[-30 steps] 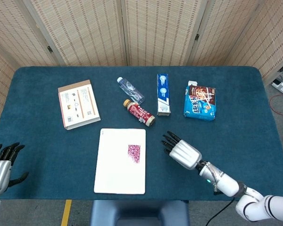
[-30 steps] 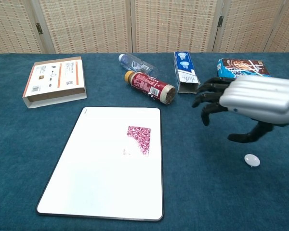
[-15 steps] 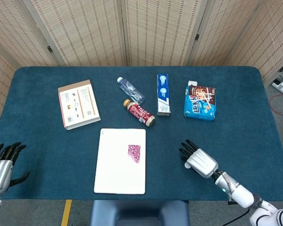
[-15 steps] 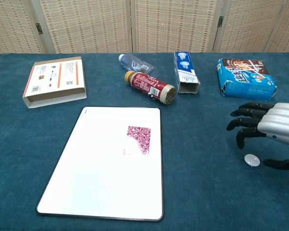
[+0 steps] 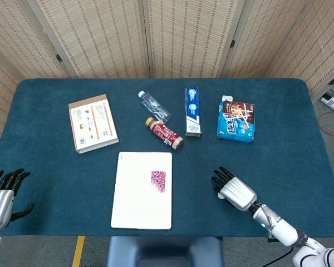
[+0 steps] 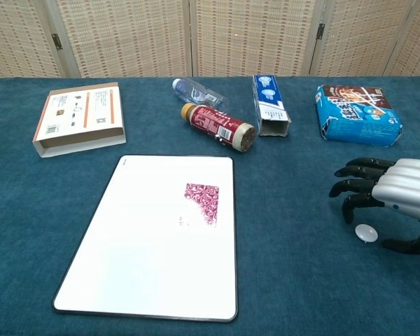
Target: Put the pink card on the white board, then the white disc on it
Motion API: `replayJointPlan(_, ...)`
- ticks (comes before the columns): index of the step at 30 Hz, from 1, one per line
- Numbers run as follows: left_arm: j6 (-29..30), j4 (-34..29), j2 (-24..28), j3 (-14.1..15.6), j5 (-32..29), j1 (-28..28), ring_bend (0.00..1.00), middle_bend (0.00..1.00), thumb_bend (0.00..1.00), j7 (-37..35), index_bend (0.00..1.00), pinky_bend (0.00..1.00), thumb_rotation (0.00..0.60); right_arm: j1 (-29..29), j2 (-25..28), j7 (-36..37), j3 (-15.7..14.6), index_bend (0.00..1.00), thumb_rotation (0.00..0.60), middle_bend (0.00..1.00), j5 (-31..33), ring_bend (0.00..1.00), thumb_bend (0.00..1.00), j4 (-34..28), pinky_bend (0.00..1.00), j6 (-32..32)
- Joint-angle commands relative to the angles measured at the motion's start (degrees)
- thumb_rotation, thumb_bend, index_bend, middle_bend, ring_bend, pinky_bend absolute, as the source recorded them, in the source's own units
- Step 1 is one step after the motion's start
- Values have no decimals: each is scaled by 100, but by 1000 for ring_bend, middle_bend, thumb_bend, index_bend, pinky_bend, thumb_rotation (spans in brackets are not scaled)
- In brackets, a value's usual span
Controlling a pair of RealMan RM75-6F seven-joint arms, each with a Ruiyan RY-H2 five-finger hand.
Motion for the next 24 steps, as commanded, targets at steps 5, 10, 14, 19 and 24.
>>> replayJointPlan(5, 9, 20, -8, 0, -9, 10, 168, 149, 249, -15, 202, 0, 600, 17, -19, -13, 43, 384, 600, 198, -23, 51, 345, 18, 0, -92)
replayJointPlan(10, -1, 32, -20, 6, -3, 6, 168, 148, 248, -18, 202, 0, 600, 6, -19, -31, 75, 399, 600, 198, -13, 54, 346, 18, 0, -134)
replayJointPlan(14, 15, 46, -22, 3, 0, 13, 168, 149, 248, -26, 204, 0, 600, -4, -32, -34, 85, 424, 600, 199, -27, 57, 345, 25, 0, -151)
replayJointPlan(19, 21, 59, -25, 10, 14, 16, 168, 148, 248, -19, 207, 0, 600, -5, -54, -42, 111, 455, 600, 210, -44, 63, 345, 36, 0, -170)
replayJointPlan(24, 21, 71, -31, 13, 2, 25, 168, 149, 248, -39, 207, 0, 600, -1, -39, -44, 145, 478, 600, 219, -59, 66, 345, 14, 0, -163)
